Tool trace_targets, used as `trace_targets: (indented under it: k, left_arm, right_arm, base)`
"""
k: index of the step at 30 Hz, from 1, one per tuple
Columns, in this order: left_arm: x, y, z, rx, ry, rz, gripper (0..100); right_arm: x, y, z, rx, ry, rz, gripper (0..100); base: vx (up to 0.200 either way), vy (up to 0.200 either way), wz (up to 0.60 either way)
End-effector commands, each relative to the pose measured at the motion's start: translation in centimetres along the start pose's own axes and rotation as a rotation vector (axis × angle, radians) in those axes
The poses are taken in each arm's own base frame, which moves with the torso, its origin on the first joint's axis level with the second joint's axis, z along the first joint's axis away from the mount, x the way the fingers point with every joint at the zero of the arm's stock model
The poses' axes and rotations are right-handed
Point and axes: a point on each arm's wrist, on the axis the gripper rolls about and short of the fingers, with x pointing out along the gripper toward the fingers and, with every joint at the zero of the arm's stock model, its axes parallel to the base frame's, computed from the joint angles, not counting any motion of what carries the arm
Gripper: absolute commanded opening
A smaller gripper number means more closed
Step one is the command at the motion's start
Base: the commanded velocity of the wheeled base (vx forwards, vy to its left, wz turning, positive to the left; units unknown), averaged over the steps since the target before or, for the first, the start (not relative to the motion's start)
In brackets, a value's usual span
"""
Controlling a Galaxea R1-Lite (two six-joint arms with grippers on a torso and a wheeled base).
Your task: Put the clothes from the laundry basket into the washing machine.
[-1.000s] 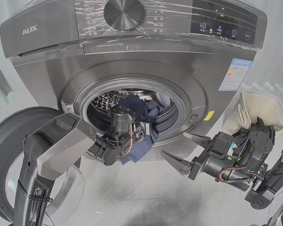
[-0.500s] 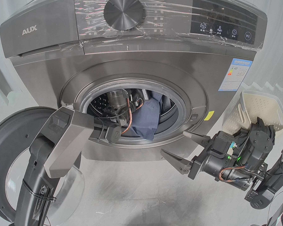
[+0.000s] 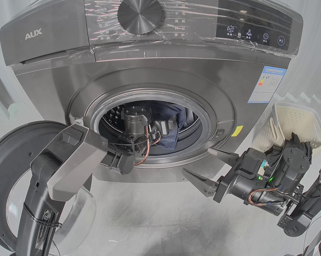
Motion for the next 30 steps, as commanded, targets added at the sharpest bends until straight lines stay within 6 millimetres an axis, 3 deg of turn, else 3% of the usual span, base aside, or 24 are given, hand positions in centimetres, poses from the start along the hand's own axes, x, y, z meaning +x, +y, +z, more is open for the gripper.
trace_targets:
  k: [1, 17, 18, 30]
  left_arm:
    - [-2.9, -0.1, -0.7, 0.021, 0.163, -0.022, 100]
    - [-2.3, -0.2, -3.5, 0.033, 0.213, -0.033, 100]
    - [-2.3, -0.1, -3.6, 0.033, 0.214, -0.032, 0]
    - [0.1, 0.1, -1.6, 0.023, 0.109, -0.017, 0]
  right_arm:
    - [0.0, 0.0, 0.0, 0.0, 0.001, 0.0, 100]
    - [0.1, 0.2, -0.1, 0.001, 0.004, 0.006, 100]
    - [0.1, 0.2, -0.1, 0.001, 0.004, 0.006, 100]
    - [0.2, 0.2, 0.0, 0.0, -0.002, 0.007, 100]
  base:
    - [0.0, 0.0, 0.0]
    - [0.0, 0.0, 0.0]
    - [0.0, 0.0, 0.0]
    - [0.0, 0.0, 0.0]
